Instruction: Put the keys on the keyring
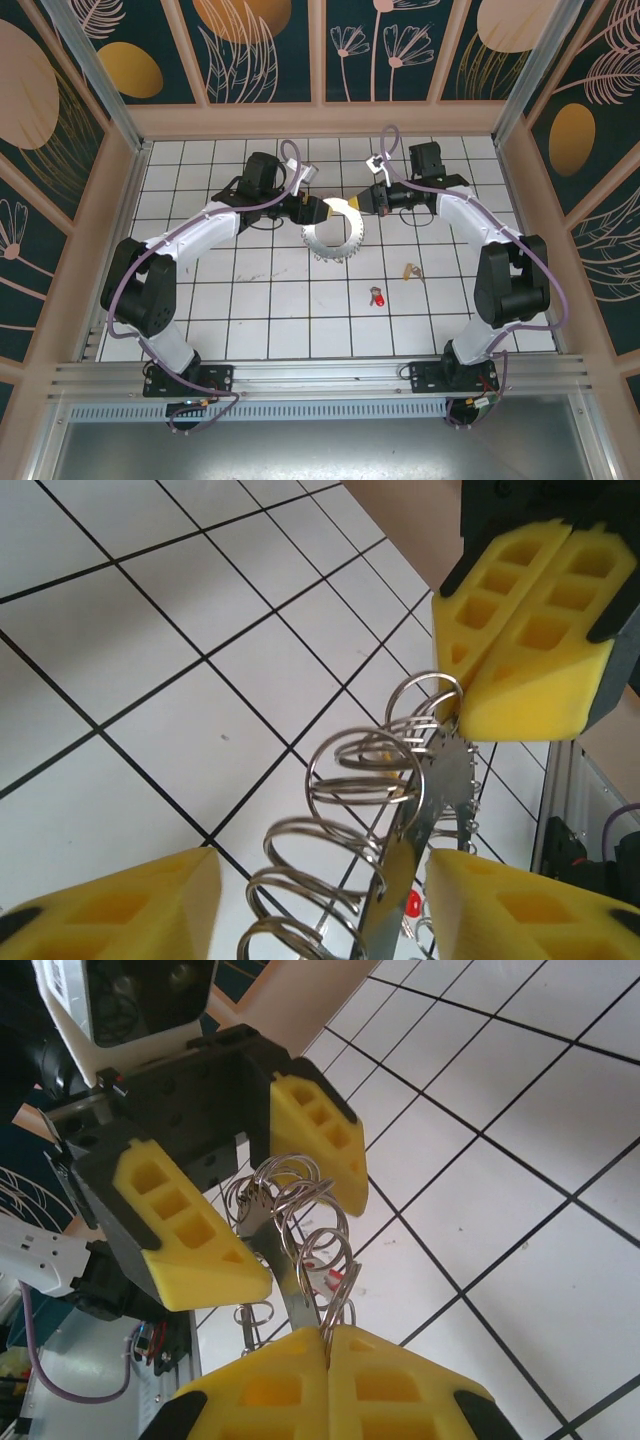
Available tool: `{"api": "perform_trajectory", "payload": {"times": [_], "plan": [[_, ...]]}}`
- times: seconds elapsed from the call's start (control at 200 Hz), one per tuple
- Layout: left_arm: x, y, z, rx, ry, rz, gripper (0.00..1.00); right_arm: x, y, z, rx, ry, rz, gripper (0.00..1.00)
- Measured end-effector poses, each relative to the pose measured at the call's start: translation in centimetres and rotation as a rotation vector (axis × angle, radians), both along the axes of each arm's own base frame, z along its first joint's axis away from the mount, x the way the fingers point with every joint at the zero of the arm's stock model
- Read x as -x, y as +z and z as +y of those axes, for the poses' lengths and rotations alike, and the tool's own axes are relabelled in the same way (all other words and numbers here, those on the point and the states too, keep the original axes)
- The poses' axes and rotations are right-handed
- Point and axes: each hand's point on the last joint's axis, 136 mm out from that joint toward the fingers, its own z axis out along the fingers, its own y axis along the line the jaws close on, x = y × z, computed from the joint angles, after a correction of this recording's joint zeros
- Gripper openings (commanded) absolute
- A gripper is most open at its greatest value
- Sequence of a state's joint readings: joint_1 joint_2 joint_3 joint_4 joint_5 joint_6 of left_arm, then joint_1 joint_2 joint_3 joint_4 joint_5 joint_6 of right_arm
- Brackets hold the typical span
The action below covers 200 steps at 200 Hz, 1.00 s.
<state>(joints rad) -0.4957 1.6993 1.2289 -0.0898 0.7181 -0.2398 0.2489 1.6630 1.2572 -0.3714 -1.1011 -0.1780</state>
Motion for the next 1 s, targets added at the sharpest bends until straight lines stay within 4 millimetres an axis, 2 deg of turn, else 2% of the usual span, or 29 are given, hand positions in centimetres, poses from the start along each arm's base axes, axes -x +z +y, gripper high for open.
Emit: {"api": "perform_trajectory", "payload": {"times": [0.145, 0.22, 0.3, 0.425, 0.49, 0.661, 0.766, 0.836, 0.901, 0.956, 1.001], "plan": [[0.3, -0.1, 0.0, -0.002, -0.016, -0.001, 0.44, 0.0, 0.0, 0.0, 0.002, 0.000, -0.001, 0.00], [0.3, 0.0, 0.0, -0.002, -0.021, -0.004, 0.39, -0.1, -0.1, -0.1, 0.008, -0.002, -0.005, 0.00], [0.4, 0.0, -0.1, 0.001, -0.030, -0.009, 0.38, -0.2, -0.4, -0.1, 0.018, -0.007, -0.009, 0.00], [0.7, 0.2, -0.2, 0.006, -0.047, -0.011, 0.27, -0.3, -0.8, -0.2, 0.031, -0.011, -0.010, 0.00], [0.8, 0.3, -0.4, 0.010, -0.058, -0.012, 0.26, -0.4, -0.8, -0.2, 0.035, -0.013, -0.014, 0.00], [0.8, 0.5, -0.4, 0.013, -0.060, -0.014, 0.09, -0.6, -0.6, -0.2, 0.036, -0.012, -0.020, 0.00], [0.6, 0.7, -0.4, 0.014, -0.055, -0.019, 0.04, -0.9, -0.5, -0.1, 0.039, -0.016, -0.024, 0.06], [0.5, 0.8, -0.4, 0.016, -0.049, -0.019, 0.01, -1.1, -0.3, -0.1, 0.046, -0.023, -0.032, 0.21], [0.3, 0.8, -0.3, 0.015, -0.036, -0.013, 0.00, -1.5, 0.0, -0.2, 0.053, -0.037, -0.038, 0.24], [0.0, 0.7, -0.2, 0.007, -0.010, -0.008, 0.00, -1.9, 0.4, -0.4, 0.052, -0.057, -0.039, 0.33], [-0.4, 0.7, 0.1, 0.006, 0.015, -0.007, 0.00, -2.2, 0.9, -0.6, 0.048, -0.076, -0.043, 0.36]]}}
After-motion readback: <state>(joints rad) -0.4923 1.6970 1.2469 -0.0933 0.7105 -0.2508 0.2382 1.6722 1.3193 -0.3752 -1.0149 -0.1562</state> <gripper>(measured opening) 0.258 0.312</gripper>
